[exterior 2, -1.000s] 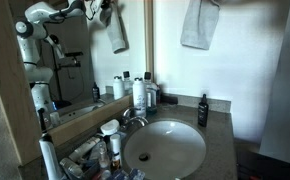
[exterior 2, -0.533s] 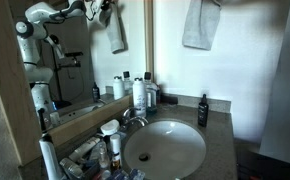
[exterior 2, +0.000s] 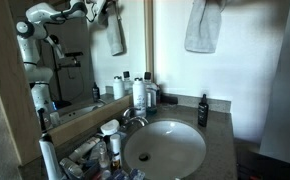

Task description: Hang the towel on the hook on the wall

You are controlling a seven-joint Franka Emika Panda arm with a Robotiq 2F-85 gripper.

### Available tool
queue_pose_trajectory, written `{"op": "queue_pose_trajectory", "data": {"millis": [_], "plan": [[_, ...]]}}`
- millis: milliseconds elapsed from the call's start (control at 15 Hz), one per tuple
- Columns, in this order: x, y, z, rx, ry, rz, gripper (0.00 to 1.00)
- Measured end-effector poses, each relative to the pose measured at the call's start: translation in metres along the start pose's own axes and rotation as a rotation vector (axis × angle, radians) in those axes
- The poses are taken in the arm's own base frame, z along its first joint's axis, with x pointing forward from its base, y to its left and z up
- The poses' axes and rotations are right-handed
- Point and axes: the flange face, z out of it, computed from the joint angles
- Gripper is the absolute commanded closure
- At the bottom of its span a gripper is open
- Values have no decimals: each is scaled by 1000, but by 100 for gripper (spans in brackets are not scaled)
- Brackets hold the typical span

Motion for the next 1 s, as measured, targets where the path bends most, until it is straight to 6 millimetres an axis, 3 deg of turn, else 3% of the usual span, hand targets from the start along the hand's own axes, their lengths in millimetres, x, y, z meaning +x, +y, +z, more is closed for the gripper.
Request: {"op": "queue_pose_trajectory", "data": {"millis": [1000], "plan": [[2,7,3,-54,-64,-30,0]]}}
